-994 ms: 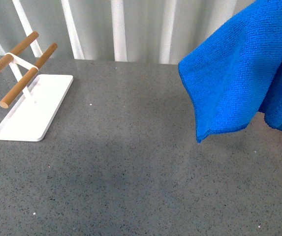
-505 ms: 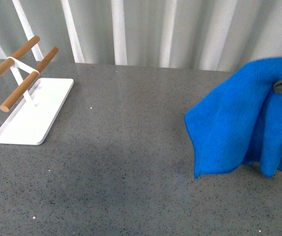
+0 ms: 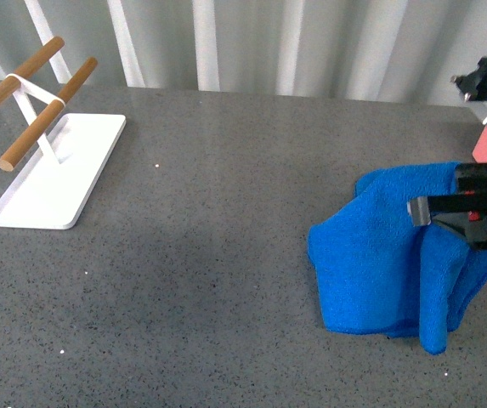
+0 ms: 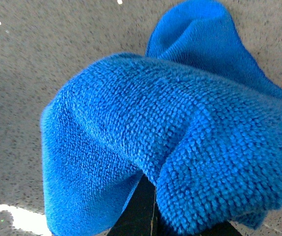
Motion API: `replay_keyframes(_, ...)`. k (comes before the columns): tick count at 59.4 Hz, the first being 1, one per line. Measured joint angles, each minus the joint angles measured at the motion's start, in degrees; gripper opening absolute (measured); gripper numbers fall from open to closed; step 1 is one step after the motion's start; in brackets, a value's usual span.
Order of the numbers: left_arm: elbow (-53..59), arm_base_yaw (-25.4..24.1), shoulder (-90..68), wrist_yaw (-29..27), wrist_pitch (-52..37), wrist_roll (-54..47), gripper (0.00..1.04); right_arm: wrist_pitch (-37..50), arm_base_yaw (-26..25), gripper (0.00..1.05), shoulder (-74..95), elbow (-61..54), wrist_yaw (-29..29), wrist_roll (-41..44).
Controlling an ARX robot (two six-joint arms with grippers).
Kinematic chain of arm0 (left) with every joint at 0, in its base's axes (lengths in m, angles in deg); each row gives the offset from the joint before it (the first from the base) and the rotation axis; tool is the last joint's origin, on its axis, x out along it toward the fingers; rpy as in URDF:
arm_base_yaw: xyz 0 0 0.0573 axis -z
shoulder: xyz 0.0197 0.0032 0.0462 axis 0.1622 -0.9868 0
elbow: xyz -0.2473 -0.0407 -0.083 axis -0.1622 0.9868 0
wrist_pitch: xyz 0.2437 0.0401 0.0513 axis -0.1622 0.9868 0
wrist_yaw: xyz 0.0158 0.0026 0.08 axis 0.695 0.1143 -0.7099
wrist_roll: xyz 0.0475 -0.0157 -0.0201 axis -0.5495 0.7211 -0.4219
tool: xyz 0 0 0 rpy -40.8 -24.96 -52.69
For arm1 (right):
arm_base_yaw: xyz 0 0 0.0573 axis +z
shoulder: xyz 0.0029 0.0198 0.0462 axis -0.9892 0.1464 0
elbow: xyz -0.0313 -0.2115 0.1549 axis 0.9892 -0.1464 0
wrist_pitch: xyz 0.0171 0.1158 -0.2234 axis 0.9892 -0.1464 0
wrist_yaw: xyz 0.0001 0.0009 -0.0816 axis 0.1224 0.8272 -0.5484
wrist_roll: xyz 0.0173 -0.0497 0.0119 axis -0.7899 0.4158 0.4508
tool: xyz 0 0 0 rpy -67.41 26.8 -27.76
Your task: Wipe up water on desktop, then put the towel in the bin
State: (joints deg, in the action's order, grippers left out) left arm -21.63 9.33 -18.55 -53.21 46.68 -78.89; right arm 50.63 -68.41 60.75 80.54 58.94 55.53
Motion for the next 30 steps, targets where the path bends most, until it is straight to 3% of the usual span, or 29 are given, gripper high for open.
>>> replay_keyframes(25,0.0,0.0,0.04,0.0,0.0,0.0,0.94,9.64,1.95,0.03,19.65,2.25,-8.39,-1.27)
replay_keyframes(30,0.0,0.0,0.04,0.0,0.0,-0.11,0.99,9.75,1.68,0.03,20.22,3.17,-9.29,-0.81)
